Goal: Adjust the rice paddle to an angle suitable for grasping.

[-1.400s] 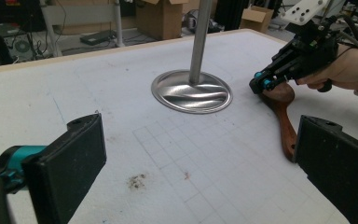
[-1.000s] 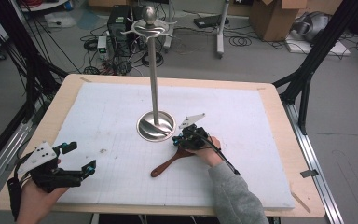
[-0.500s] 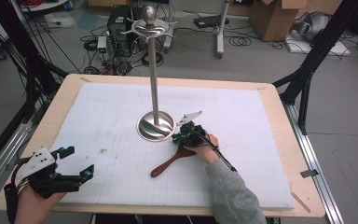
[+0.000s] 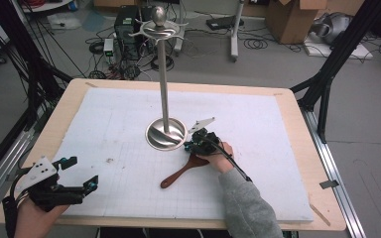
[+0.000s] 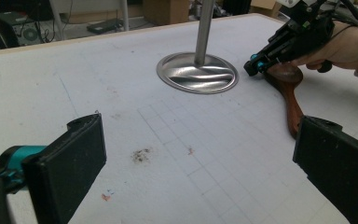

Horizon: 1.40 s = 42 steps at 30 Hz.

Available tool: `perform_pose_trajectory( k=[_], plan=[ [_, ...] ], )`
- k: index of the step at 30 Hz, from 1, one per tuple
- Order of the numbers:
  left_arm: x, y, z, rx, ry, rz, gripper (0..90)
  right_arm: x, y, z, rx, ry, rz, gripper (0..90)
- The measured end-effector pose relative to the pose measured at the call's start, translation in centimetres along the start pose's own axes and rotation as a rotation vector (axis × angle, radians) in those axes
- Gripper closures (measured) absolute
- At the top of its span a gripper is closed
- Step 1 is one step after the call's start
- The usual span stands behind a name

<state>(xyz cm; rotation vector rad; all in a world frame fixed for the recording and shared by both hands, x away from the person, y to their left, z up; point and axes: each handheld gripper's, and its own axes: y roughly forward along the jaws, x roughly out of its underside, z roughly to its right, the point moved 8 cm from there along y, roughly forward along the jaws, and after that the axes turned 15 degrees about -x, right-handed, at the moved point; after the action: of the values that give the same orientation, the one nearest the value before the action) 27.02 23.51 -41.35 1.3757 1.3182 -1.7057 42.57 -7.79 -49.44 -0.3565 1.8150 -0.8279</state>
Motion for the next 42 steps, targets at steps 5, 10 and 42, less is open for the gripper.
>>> perform_pose_trajectory(
  k=[5, 10, 42],
  plan=[
    [0.0, 0.2, 0.1, 0.002, 0.003, -0.003, 3.0, 0.1, 0.0, 0.0, -0.002, 0.002, -0.005, 89.4],
    [0.0, 0.4, 0.1, 0.008, 0.004, -0.005, 3.0, 0.3, -0.2, -0.2, 0.001, -0.002, -0.026, 89.4],
    [-2.1, 4.9, 2.4, 0.084, 0.020, 0.024, 2.9, 3.1, -2.8, -2.2, -0.047, 0.042, -0.076, 89.5]
  ],
)
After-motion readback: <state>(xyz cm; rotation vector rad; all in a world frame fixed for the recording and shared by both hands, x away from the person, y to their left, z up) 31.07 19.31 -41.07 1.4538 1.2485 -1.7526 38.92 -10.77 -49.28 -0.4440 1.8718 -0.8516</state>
